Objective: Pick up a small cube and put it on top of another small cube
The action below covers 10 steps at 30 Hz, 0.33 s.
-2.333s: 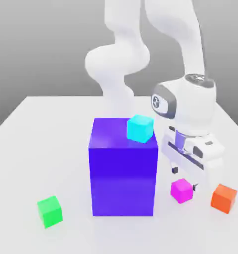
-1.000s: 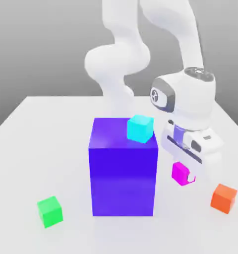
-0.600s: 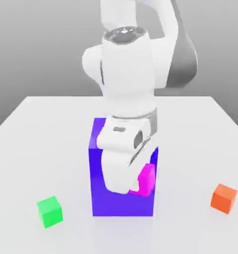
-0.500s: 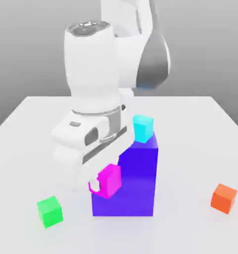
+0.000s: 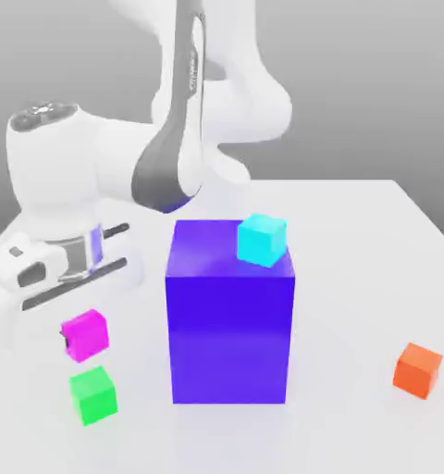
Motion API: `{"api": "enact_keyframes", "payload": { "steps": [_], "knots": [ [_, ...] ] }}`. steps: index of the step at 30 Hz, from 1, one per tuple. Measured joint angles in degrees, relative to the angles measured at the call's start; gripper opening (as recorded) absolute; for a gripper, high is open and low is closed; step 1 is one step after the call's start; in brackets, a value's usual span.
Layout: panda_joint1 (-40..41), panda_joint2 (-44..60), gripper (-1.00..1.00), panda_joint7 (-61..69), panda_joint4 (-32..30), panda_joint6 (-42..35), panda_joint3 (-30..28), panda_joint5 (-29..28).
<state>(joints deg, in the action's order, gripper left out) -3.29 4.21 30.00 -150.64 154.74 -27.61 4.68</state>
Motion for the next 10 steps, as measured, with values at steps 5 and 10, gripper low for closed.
{"api": "enact_keyframes", "payload": {
  "steps": [5, 10],
  "knots": [
    [1.9, 5.6, -1.0, 5.0, 0.3, 4.4, 3.1, 6.8],
    [3.4, 8.0, 1.0, 7.1, 0.4, 6.3, 5.1, 9.9]
  ]
}}
